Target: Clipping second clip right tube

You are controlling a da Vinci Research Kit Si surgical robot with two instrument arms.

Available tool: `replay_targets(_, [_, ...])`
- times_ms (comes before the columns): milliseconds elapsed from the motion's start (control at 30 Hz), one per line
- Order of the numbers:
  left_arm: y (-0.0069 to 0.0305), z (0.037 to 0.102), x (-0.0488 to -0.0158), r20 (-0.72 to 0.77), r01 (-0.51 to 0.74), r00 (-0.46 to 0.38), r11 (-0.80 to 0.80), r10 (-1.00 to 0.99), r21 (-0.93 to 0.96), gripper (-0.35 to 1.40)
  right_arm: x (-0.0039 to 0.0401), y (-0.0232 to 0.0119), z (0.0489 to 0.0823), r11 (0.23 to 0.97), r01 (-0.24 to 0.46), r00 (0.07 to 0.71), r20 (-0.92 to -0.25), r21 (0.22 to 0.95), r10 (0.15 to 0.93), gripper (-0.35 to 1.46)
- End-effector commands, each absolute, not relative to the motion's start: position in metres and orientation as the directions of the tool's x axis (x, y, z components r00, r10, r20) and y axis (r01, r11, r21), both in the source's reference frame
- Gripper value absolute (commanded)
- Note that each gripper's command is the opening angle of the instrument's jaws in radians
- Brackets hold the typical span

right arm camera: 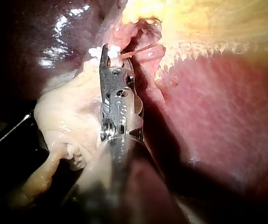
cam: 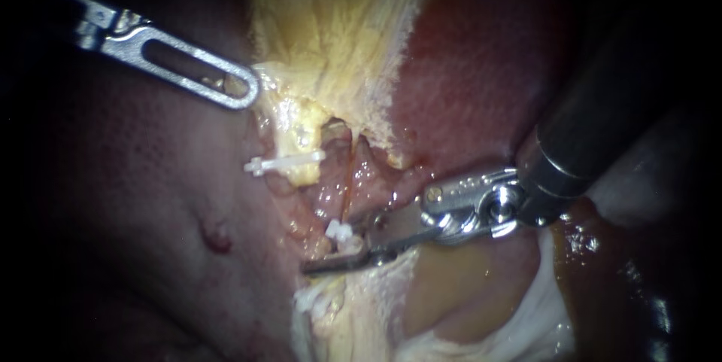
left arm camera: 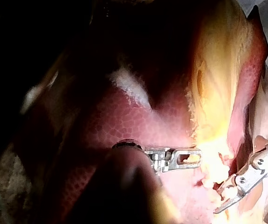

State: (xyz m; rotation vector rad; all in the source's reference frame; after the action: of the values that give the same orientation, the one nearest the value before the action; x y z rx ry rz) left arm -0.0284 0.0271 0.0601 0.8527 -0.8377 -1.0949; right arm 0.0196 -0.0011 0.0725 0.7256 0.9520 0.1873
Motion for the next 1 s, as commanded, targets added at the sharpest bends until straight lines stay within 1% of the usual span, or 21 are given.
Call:
replay_targets(33, [0.0271, 0.0601, -0.0284, 0.143, 0.389, 0.240, 0.230, -0.960, 0.892, -0.35, 0.0196, -0.0011, 0.0725, 0.752, 0.160, 0.584, -0.676, 0.639, 0.450, -0.07])
replay_targets(133, [0.0271, 0.0601, -0.0284, 0.143, 0.389, 0.240, 0.230, -0.960, 0.892, -0.35, 0.0196, -0.0011, 0.0725, 0.752, 0.160, 0.584, -0.676, 0.639, 0.450, -0.05])
replay_targets(167, [0.0271, 0.0601, -0.0284, 0.143, 0.389, 0.240, 0.230, -0.960, 0.892, -0.35, 0.0196, -0.0011, 0.0725, 0.754, 0.164, 0.581, -0.680, 0.636, 0.447, 0.00])
replay_targets(200, [0.0271, 0.0601, -0.0284, 0.143, 0.389, 0.240, 0.230, -0.960, 0.892, -0.35, 0.0197, -0.0011, 0.0725, 0.754, 0.165, 0.579, -0.681, 0.636, 0.448, 0.09])
replay_targets(233, [0.0271, 0.0601, -0.0284, 0.143, 0.389, 0.240, 0.230, -0.960, 0.892, -0.35, 0.0198, -0.0011, 0.0725, 0.754, 0.165, 0.572, -0.685, 0.636, 0.452, 0.21])
replay_targets(333, [0.0271, 0.0601, -0.0284, 0.143, 0.389, 0.240, 0.230, -0.960, 0.892, -0.35, 0.0204, -0.0011, 0.0728, 0.751, 0.170, 0.546, -0.696, 0.638, 0.467, 0.44])
replay_targets(367, [0.0271, 0.0601, -0.0284, 0.143, 0.389, 0.240, 0.230, -0.960, 0.892, -0.35, 0.0206, -0.0011, 0.0729, 0.755, 0.164, 0.533, -0.702, 0.635, 0.474, 0.47])
replay_targets(500, [0.0271, 0.0601, -0.0283, 0.143, 0.389, 0.241, 0.230, -0.960, 0.892, -0.35, 0.0211, -0.0015, 0.0732, 0.756, 0.167, 0.501, -0.715, 0.632, 0.487, 0.50])
replay_targets(800, [0.0271, 0.0601, -0.0283, 0.143, 0.389, 0.241, 0.230, -0.960, 0.892, -0.35, 0.0209, -0.0014, 0.0735, 0.757, 0.167, 0.501, -0.715, 0.632, 0.488, 0.50])
replay_targets(900, [0.0271, 0.0601, -0.0283, 0.143, 0.389, 0.241, 0.230, -0.960, 0.892, -0.35, 0.0206, -0.0011, 0.0734, 0.757, 0.174, 0.479, -0.725, 0.630, 0.494, 0.50])
replay_targets(1000, [0.0271, 0.0600, -0.0283, 0.143, 0.389, 0.241, 0.230, -0.960, 0.892, -0.35, 0.0203, -0.0007, 0.0732, 0.741, 0.168, 0.454, -0.718, 0.650, 0.527, 0.50])
